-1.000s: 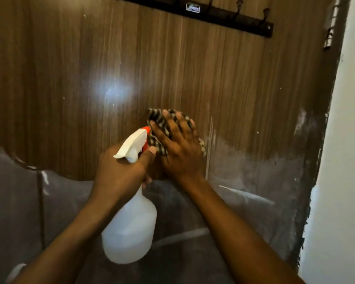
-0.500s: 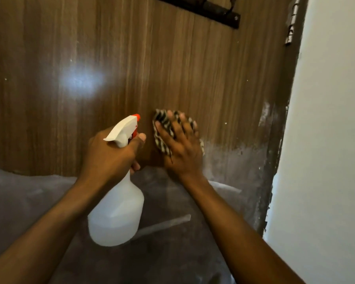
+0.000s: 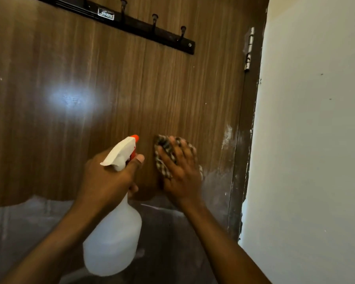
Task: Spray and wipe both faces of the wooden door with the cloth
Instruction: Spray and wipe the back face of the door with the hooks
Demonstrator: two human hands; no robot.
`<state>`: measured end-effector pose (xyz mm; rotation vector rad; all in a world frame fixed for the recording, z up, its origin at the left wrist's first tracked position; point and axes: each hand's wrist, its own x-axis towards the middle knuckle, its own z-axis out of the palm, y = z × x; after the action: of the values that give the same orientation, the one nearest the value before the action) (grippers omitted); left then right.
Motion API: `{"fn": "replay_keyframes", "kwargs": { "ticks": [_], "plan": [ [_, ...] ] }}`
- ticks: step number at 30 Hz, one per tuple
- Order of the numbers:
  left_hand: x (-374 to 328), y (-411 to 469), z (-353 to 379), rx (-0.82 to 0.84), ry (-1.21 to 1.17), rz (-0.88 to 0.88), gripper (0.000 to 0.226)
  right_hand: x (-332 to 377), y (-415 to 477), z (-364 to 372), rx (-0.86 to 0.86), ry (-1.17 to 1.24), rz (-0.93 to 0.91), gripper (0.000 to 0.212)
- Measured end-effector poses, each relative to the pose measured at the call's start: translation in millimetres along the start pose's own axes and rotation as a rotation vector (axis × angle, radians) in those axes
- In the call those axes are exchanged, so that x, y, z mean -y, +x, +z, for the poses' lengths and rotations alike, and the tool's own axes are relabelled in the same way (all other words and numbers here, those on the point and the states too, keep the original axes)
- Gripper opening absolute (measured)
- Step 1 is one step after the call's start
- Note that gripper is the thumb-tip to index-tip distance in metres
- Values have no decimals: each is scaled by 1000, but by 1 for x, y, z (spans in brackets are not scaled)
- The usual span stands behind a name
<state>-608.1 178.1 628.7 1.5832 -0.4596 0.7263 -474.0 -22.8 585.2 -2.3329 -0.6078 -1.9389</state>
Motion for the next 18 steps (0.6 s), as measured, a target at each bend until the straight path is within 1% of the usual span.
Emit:
{"fn": "replay_keyframes", "kwargs": {
  "ticks": [1,2,5,7,10,13,15,17,18],
  "plan": [
    [-1,-3,13,9,-12,-15,57,-24,-8,-5,-6,-3,49,57],
    [0,-7,23,23,-14,-24,56,-47,-9,-9,-23,-10,152,58],
    [2,-18,52,52,-4,-67,53,-108,18,-31,-75,-23,556,64],
    [1,-26,70,43,64,-92,60,-134,38,-44,-139,28,698,63],
    [-3,-33,101,7,225,-77,65,-149,36,-49,-213,86,685,61],
    [-4,-31,123,24,201,-157,71,-147,7,-42,-225,131,710,59],
    [0,-34,135,44,173,-201,73,-150,-3,-40,-220,66,639,58],
    [7,-41,141,48,136,-214,66,-160,19,-44,-213,37,630,58],
    [10,-47,144,55,112,-208,53,-166,31,-47,-227,9,610,59]
  ]
}}
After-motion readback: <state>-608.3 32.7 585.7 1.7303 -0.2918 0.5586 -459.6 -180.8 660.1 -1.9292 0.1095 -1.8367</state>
